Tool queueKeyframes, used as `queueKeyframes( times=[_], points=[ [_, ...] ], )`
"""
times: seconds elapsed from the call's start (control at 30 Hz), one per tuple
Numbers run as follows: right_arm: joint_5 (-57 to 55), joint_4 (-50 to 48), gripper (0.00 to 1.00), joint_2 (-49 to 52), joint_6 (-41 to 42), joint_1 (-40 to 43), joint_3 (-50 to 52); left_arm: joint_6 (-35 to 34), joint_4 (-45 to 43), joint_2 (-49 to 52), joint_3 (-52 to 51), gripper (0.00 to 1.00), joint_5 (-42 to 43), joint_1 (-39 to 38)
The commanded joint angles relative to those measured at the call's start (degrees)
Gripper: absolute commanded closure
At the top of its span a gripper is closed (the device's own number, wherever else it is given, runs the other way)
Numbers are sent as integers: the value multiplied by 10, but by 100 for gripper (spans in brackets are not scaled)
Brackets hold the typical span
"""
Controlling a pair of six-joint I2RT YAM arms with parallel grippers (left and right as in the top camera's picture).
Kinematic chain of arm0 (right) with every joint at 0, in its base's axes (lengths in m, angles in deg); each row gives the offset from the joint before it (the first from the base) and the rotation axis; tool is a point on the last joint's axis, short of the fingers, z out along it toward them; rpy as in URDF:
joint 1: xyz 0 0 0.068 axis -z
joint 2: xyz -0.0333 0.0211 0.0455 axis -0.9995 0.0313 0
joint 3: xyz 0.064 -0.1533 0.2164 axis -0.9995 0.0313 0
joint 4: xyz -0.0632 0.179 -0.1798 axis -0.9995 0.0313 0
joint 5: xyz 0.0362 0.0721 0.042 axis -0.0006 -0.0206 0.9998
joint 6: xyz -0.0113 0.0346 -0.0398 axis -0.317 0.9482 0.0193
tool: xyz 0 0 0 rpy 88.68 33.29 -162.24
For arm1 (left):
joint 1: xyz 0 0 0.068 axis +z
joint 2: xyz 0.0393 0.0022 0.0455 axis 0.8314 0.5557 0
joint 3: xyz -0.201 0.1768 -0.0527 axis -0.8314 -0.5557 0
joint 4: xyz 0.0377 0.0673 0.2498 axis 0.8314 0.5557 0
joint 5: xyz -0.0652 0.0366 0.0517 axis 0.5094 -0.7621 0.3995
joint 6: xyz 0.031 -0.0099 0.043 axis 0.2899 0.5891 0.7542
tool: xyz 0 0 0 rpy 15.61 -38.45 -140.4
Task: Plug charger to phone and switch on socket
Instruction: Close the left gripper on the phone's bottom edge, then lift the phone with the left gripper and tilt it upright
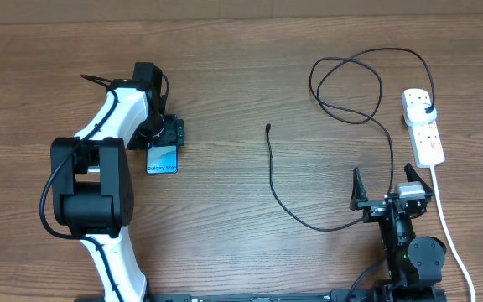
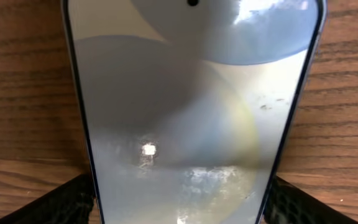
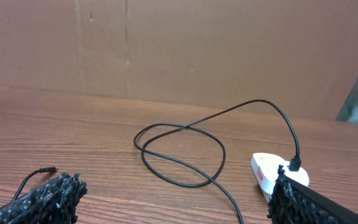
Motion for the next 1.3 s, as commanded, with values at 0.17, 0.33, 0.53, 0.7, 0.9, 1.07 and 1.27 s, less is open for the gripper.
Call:
queueKeyframes(
  times=[0.17, 0.33, 0.53, 0.7, 0.9, 1.07, 1.27],
  points=[
    [-5, -3, 0, -5, -2, -3, 6, 11, -12, 20, -23, 18, 19, -1],
    [-5, -3, 0, -5, -2, -3, 6, 9, 0, 20, -15, 21, 20, -1],
    [-5, -3, 0, -5, -2, -3, 6, -2, 49, 20, 34, 21, 23, -1],
    [-5, -3, 0, -5, -2, -3, 6, -2, 99, 20, 93, 23, 31, -1],
    [-5, -3, 0, -5, -2, -3, 6, -24, 144, 20, 151, 22, 41, -1],
    [-5, -3, 0, -5, -2, -3, 6, -24, 151, 20, 166, 22, 80, -1],
    [-5, -3, 0, -5, -2, -3, 6, -62, 153, 20, 166, 23, 132, -1]
  ],
)
